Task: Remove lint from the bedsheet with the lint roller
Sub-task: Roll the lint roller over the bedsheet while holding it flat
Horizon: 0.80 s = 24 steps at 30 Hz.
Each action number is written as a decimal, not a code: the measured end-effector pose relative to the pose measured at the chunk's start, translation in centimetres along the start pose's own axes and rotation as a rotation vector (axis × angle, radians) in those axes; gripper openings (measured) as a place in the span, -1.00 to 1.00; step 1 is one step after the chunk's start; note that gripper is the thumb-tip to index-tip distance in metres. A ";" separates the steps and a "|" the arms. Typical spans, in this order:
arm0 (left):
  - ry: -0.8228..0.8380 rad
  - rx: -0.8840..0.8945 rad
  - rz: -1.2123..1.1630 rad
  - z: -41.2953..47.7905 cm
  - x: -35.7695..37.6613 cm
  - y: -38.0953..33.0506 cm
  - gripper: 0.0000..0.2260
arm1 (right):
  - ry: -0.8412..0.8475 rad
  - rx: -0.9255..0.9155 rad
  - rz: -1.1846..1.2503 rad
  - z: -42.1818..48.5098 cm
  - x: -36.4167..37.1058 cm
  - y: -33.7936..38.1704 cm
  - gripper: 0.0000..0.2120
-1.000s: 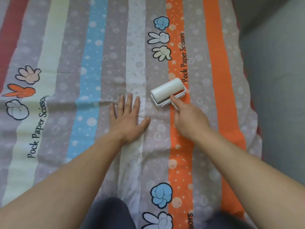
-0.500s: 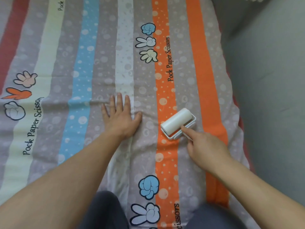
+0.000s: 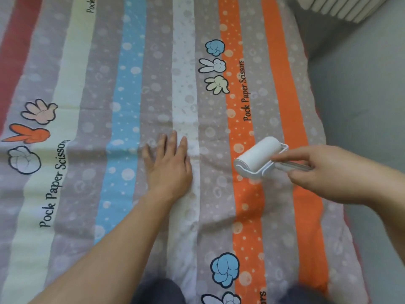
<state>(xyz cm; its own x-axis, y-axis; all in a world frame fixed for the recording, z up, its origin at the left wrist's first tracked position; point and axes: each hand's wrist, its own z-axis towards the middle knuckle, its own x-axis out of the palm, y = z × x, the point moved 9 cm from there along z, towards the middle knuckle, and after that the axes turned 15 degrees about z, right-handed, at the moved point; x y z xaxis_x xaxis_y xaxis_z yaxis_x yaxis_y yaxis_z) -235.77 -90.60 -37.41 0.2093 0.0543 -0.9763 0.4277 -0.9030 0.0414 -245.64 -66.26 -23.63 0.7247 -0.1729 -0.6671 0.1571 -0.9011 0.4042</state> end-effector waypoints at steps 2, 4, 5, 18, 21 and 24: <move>0.017 -0.018 -0.013 0.7 -0.1 1.8 -0.44 | -0.085 -0.059 0.053 2.6 1.5 4.2 -0.56; 0.050 -0.035 -0.021 1.6 0.1 3.3 -0.38 | -0.185 -0.116 0.135 5.4 3.7 7.5 -0.53; 0.063 -0.034 -0.029 1.9 0.3 3.8 -0.36 | -0.223 -0.122 0.168 6.8 5.0 8.5 -0.52; 0.267 0.019 0.042 3.1 0.5 4.5 -0.32 | -0.166 -0.045 0.090 9.4 9.5 6.6 -0.48; 0.328 0.022 0.080 3.0 0.2 4.2 -0.28 | -0.133 -0.003 0.075 7.8 10.2 4.7 -0.48; 0.304 0.000 0.085 3.1 0.2 3.9 -0.27 | -0.129 0.001 0.065 5.7 10.5 2.5 -0.47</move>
<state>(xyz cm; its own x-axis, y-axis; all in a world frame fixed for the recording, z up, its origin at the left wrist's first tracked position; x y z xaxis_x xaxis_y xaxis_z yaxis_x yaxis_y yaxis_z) -236.82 -95.47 -38.10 0.4974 0.1034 -0.8613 0.3970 -0.9099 0.1200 -241.52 -72.62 -33.18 0.6410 -0.2805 -0.7145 0.1116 -0.8869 0.4483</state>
